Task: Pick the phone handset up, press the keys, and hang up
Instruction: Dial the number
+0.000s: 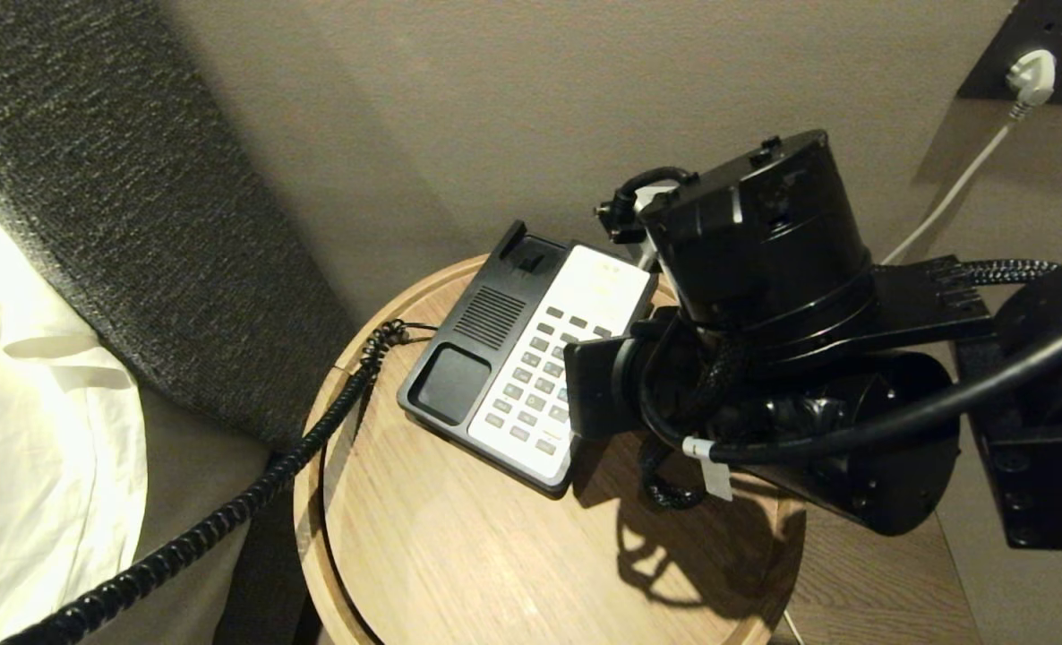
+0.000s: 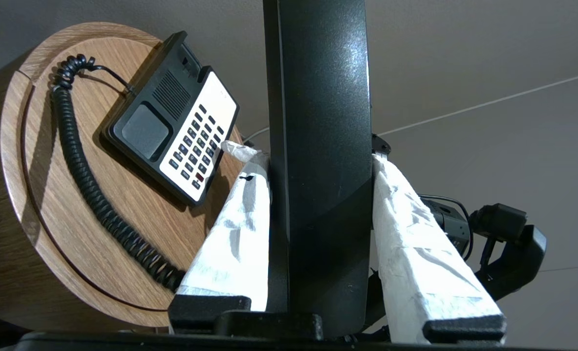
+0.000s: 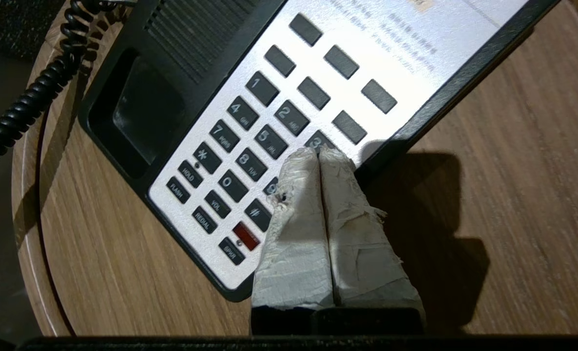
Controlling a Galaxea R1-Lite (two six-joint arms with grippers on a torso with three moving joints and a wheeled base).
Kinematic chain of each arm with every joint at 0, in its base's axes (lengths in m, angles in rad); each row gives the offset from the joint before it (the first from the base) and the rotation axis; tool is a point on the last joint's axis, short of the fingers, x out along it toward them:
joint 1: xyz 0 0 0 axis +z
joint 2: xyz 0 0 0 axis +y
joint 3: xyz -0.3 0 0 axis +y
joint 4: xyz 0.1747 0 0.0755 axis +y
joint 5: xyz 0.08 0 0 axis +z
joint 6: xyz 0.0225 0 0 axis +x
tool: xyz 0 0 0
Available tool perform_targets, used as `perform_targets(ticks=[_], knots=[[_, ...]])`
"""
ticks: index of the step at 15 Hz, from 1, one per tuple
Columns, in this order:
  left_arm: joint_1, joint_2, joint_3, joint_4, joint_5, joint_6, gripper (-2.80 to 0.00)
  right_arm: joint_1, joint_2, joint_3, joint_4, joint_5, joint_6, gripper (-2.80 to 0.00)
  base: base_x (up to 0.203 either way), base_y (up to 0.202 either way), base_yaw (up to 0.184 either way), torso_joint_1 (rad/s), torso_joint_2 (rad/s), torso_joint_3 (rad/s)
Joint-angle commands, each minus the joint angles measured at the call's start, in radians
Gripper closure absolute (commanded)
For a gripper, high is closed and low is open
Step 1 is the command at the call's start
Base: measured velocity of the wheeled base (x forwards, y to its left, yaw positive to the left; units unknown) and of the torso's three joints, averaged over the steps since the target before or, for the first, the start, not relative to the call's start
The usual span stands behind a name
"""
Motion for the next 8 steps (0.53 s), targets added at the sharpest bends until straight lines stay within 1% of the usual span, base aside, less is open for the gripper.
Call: perform_targets(ticks=[1,8], knots=[[0.0,0.001,0.001,-0.001,-0.006,-0.007,0.0,0.006,0.02,-0.002,-0.004,-0.003,0.002,0.0,0.0,0.0,0.0,0.0,0.0,0.0],[0.0,-0.005,0.002,-0.001,-0.007,-0.007,0.0,0.005,0.035,-0.004,-0.006,-0.005,0.002,0.0,0.0,0.0,0.0,0.0,0.0,0.0]])
